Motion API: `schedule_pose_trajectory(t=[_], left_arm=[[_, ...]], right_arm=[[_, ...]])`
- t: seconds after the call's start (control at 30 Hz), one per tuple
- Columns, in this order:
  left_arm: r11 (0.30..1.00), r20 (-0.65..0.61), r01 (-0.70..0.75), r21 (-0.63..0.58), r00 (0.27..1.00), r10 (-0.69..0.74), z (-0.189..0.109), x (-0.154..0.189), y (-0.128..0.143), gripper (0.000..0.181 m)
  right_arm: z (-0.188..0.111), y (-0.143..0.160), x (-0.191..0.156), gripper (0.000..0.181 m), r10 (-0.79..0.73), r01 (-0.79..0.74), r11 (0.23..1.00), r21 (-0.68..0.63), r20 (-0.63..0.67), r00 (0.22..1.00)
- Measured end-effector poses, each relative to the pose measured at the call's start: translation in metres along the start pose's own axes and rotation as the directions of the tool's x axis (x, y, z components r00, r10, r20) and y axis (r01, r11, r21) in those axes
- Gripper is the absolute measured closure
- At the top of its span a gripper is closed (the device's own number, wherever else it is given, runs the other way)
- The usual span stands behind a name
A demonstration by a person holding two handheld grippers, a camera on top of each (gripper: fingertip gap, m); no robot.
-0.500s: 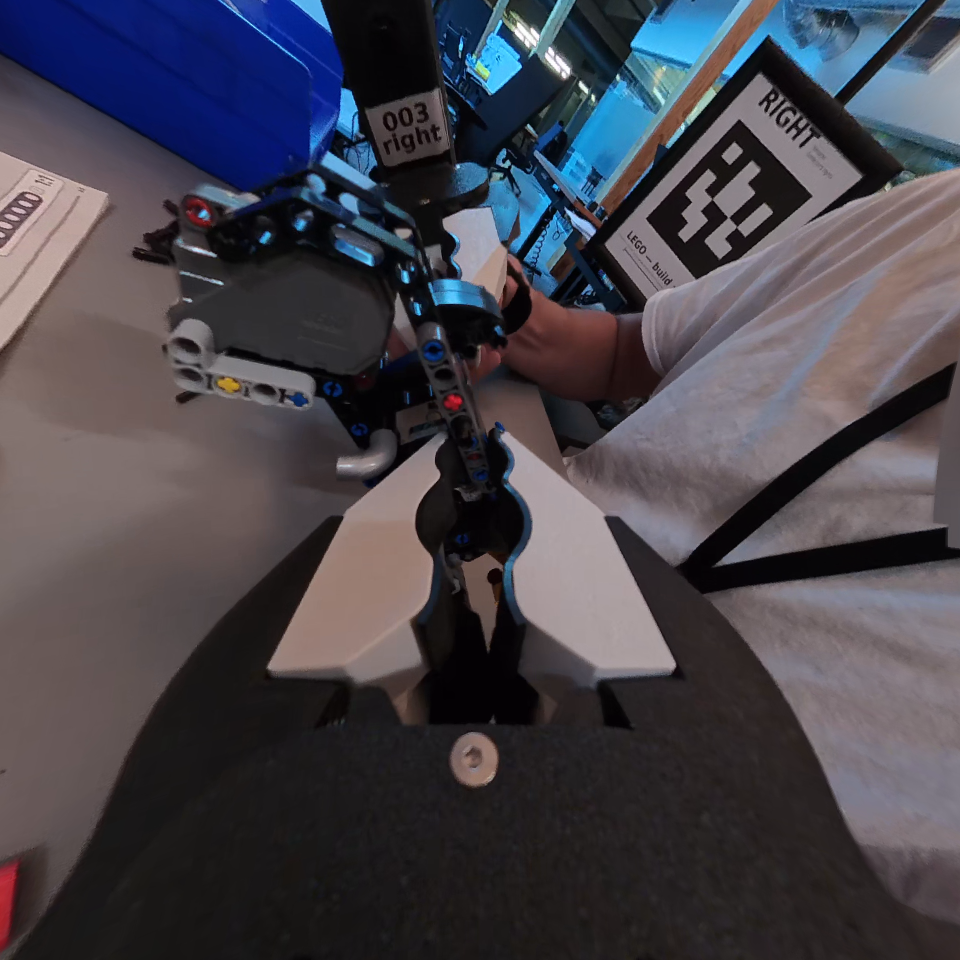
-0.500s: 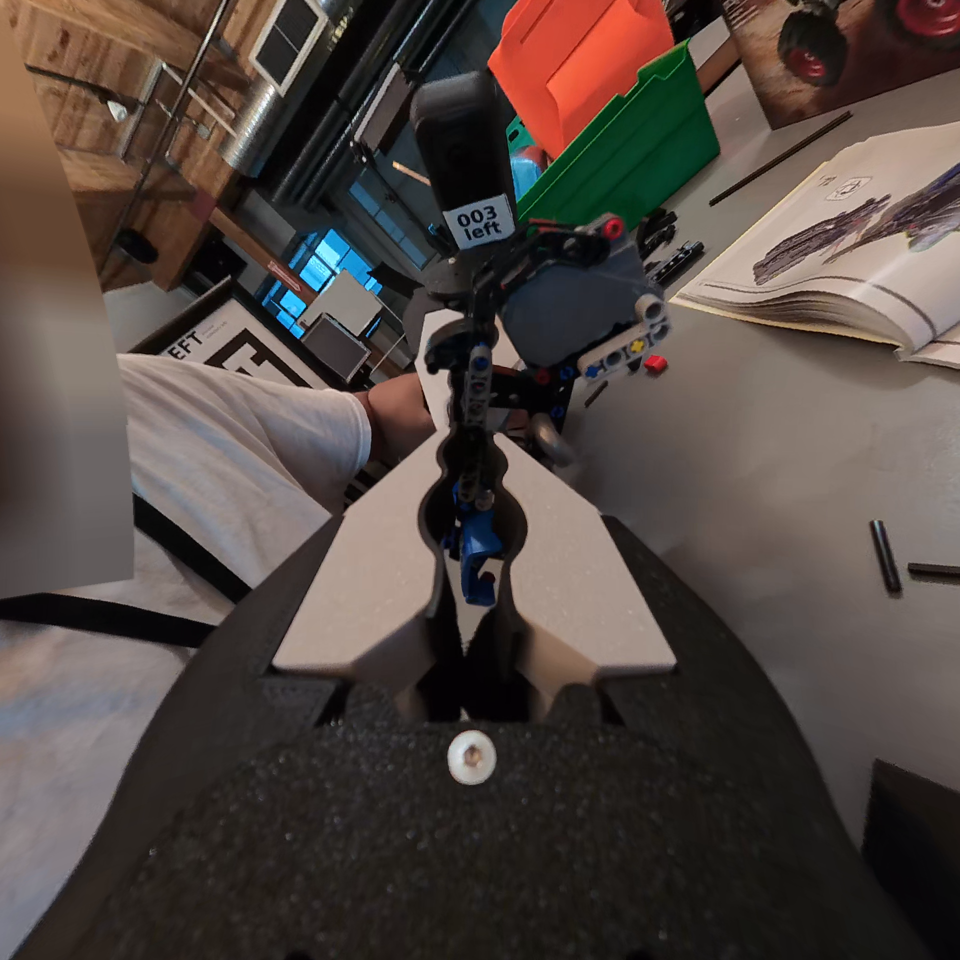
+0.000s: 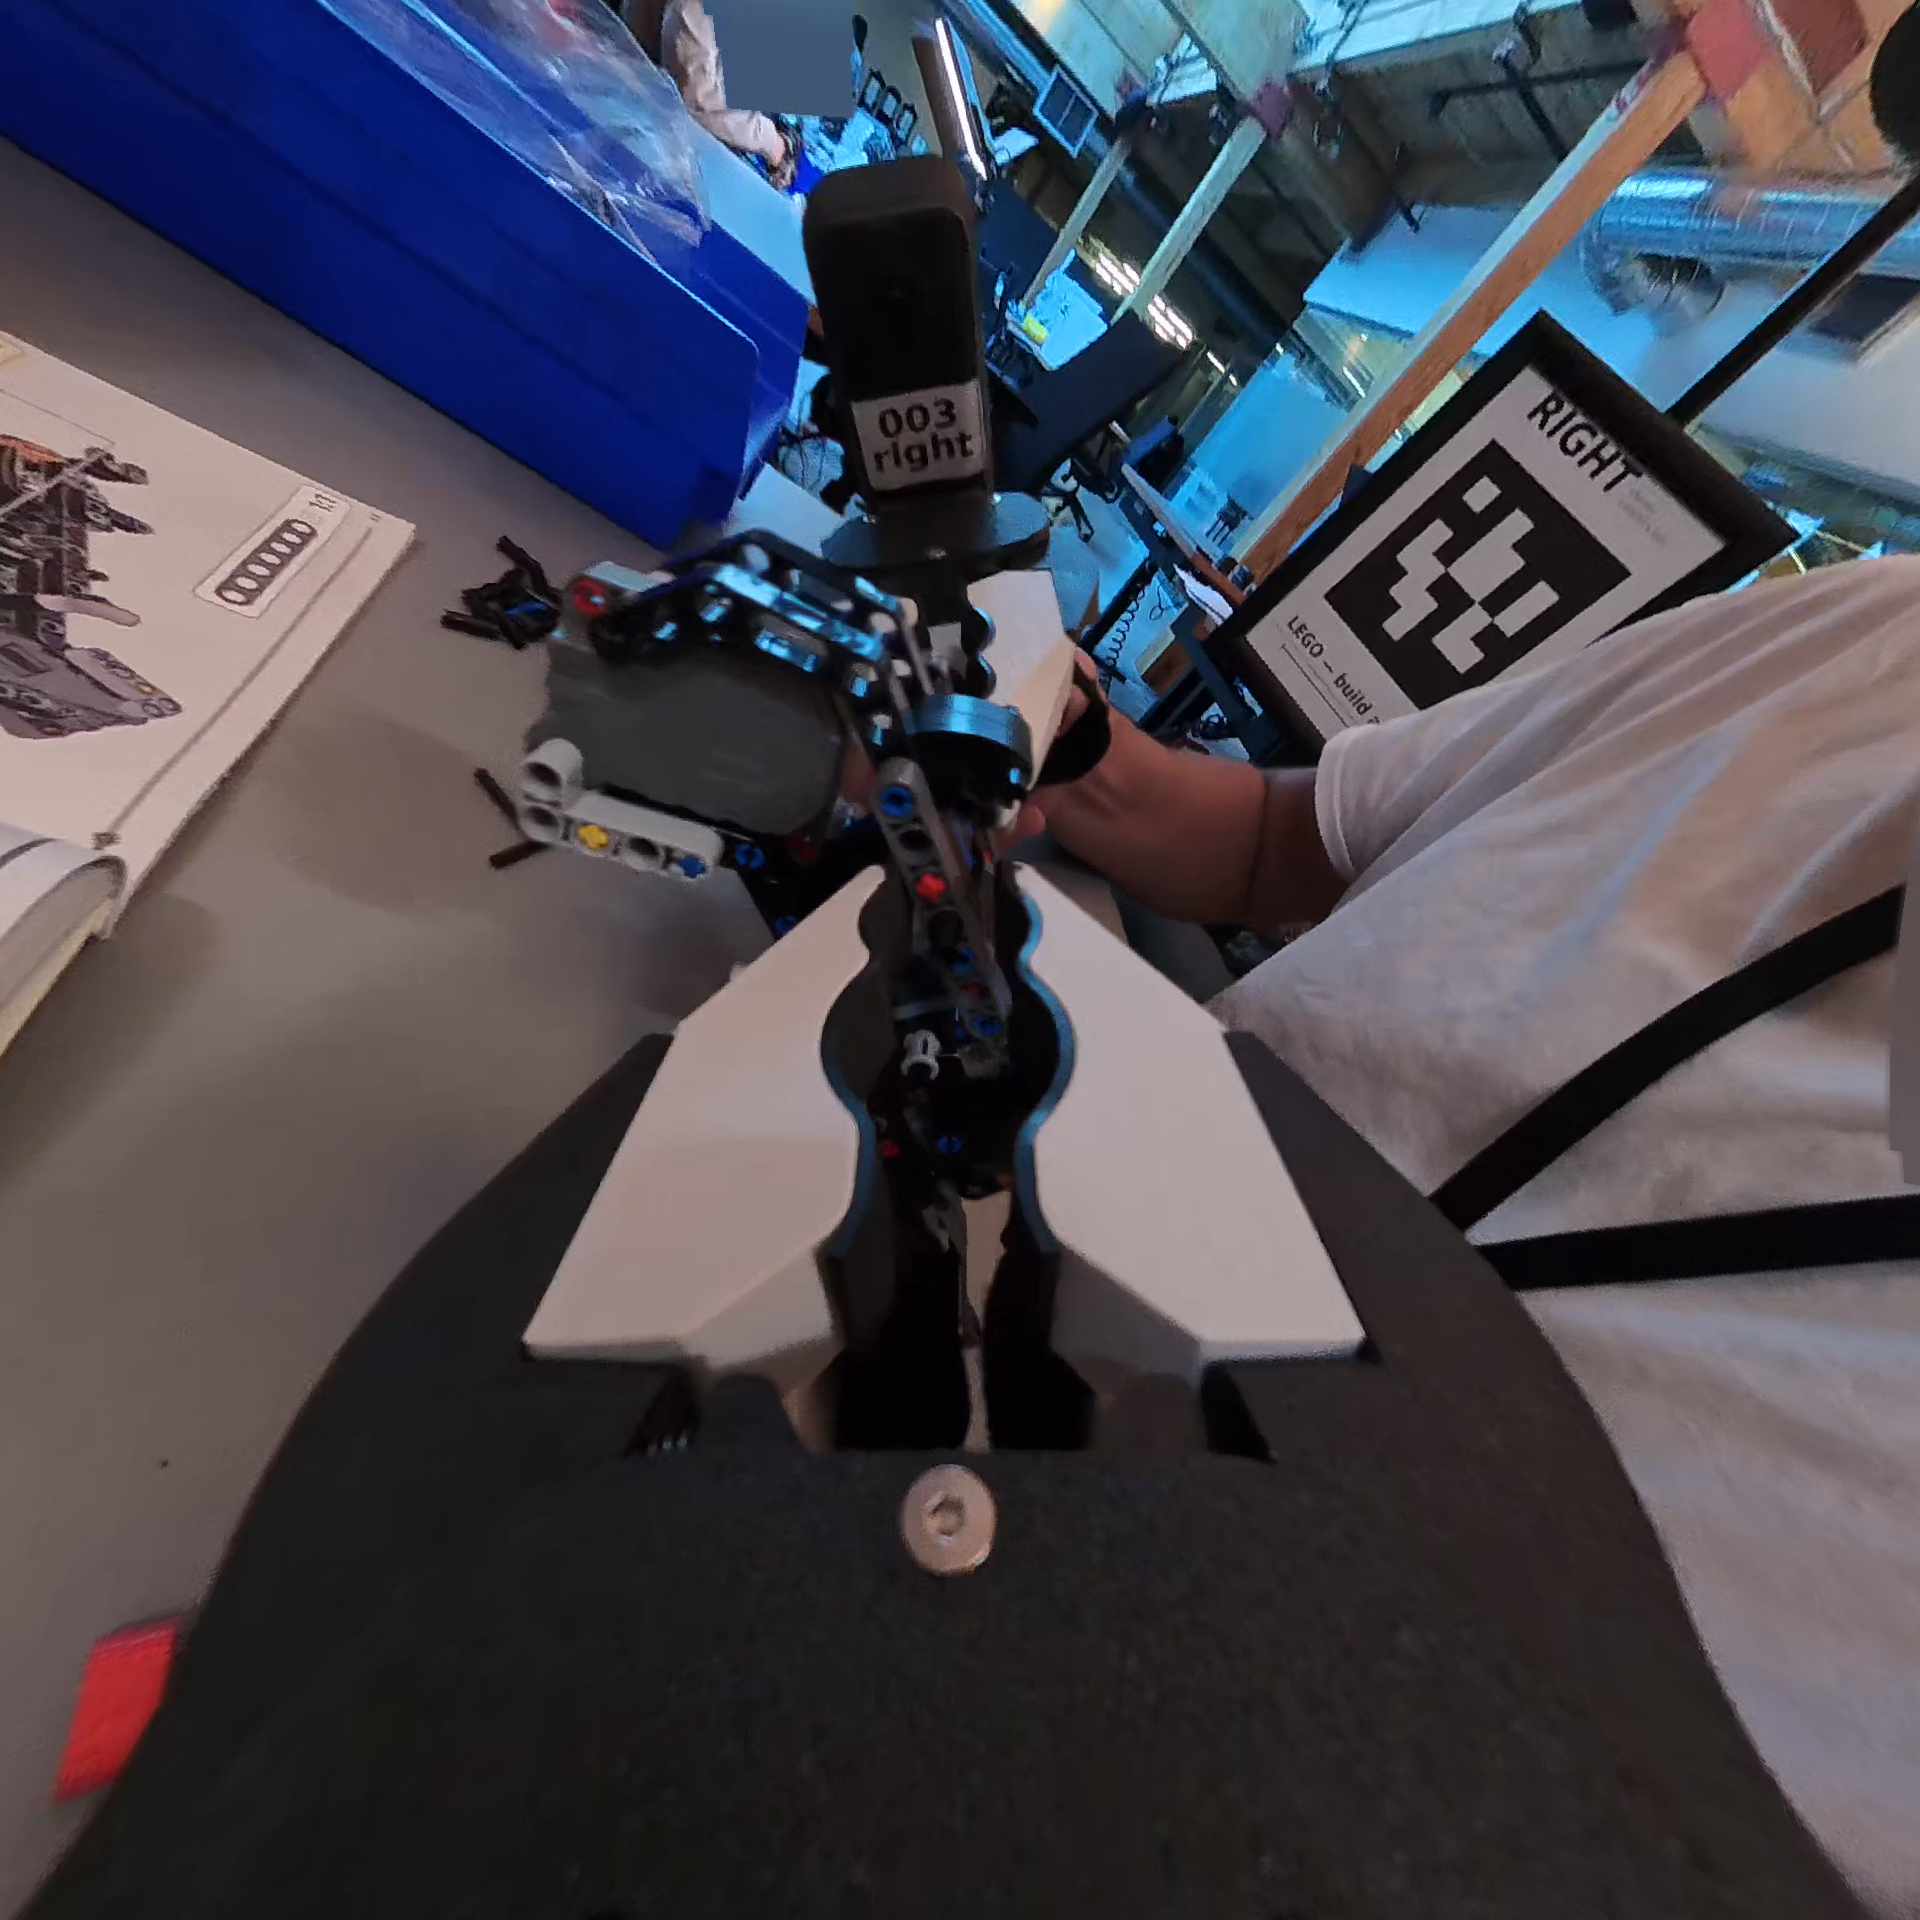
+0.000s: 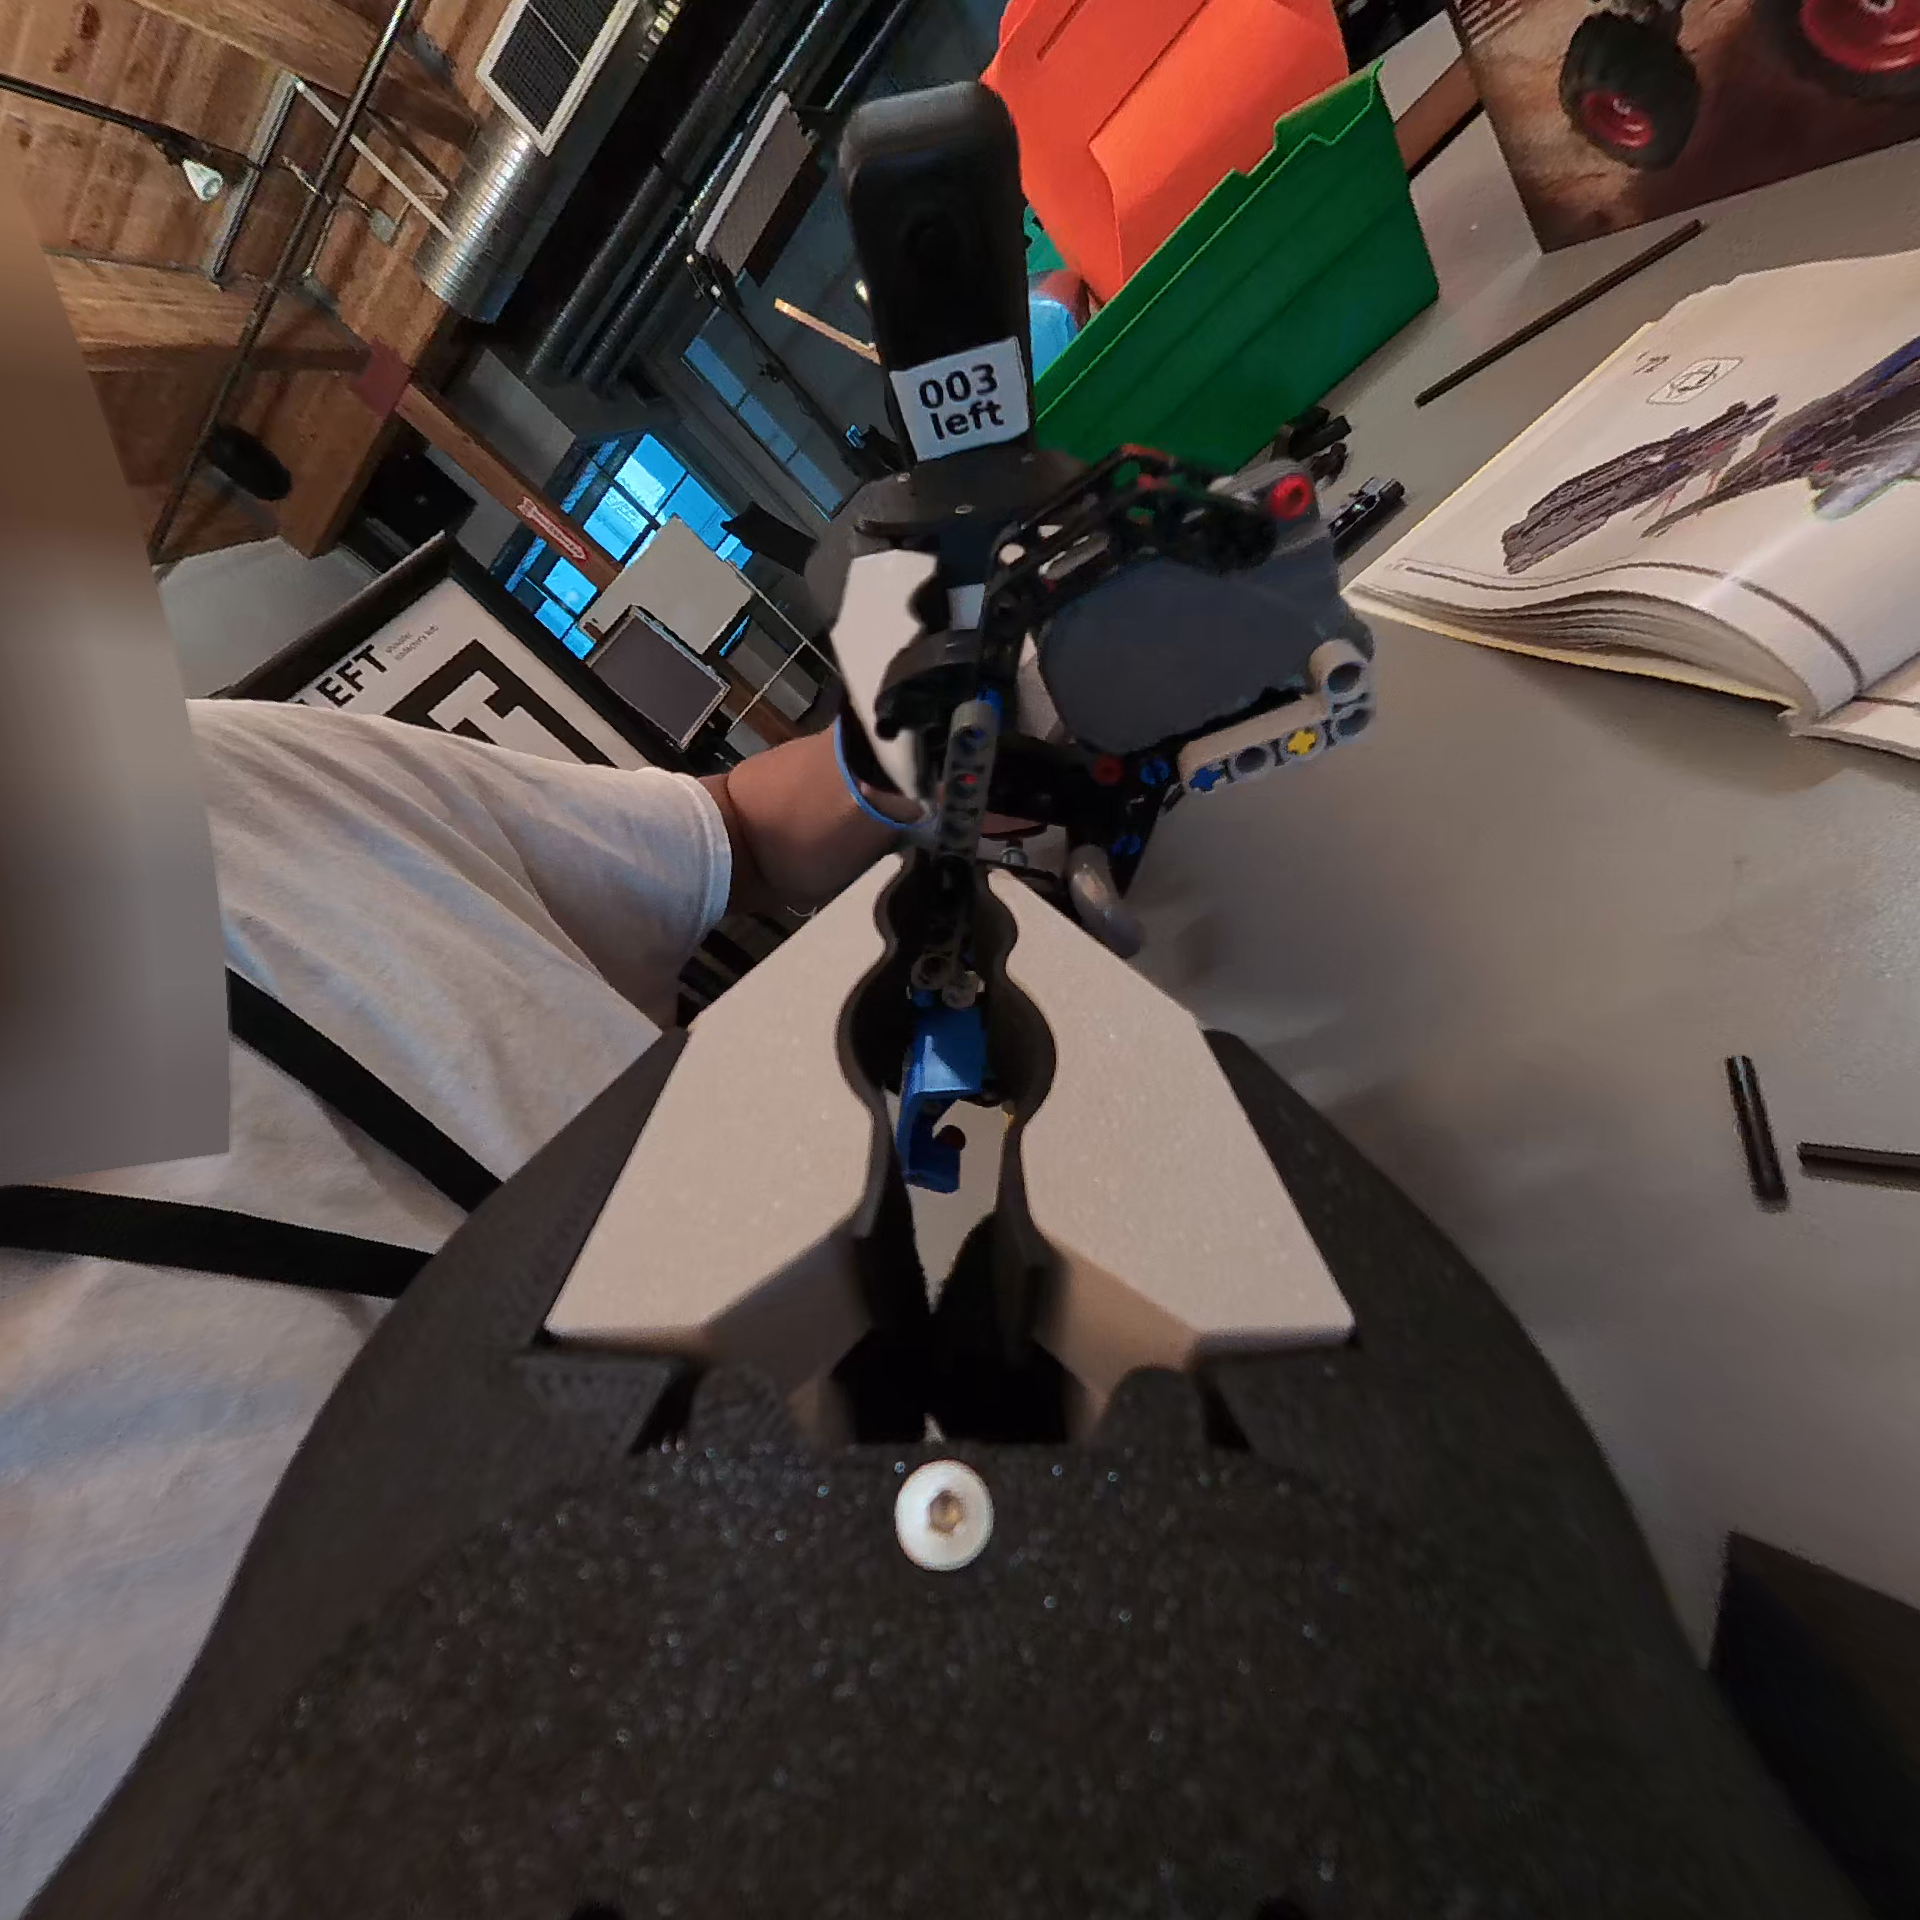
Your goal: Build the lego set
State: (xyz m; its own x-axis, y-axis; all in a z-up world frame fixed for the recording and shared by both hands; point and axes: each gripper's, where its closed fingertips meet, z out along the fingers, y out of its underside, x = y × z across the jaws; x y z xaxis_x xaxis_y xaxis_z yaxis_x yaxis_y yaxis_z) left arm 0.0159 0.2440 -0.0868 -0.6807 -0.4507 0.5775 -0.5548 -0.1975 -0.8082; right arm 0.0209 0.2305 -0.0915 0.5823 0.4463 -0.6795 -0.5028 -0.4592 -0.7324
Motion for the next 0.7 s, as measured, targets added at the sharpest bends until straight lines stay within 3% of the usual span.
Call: schedule_pose_trajectory(t=[0.2,0.4,0.7], left_arm=[[0.991,-0.044,0.086,0.103,0.996,-0.081,-0.004,-0.003,-0.008,0.175],[0.99,-0.037,0.085,0.113,0.996,-0.082,-0.004,-0.006,-0.008,0.175],[0.993,-0.041,0.056,0.101,0.998,-0.052,-0.002,-0.003,-0.004,0.175]], right_arm=[[0.002,-0.004,0.003,0.175,0.053,-0.053,0.998,0.015,-0.003,0.999],[-0.005,-0.016,0.003,0.167,-0.001,0.004,0.996,0.09,-0.033,0.999],[-0.004,-0.011,0.006,0.175,0.015,-0.012,0.997,0.074,-0.036,0.999]])
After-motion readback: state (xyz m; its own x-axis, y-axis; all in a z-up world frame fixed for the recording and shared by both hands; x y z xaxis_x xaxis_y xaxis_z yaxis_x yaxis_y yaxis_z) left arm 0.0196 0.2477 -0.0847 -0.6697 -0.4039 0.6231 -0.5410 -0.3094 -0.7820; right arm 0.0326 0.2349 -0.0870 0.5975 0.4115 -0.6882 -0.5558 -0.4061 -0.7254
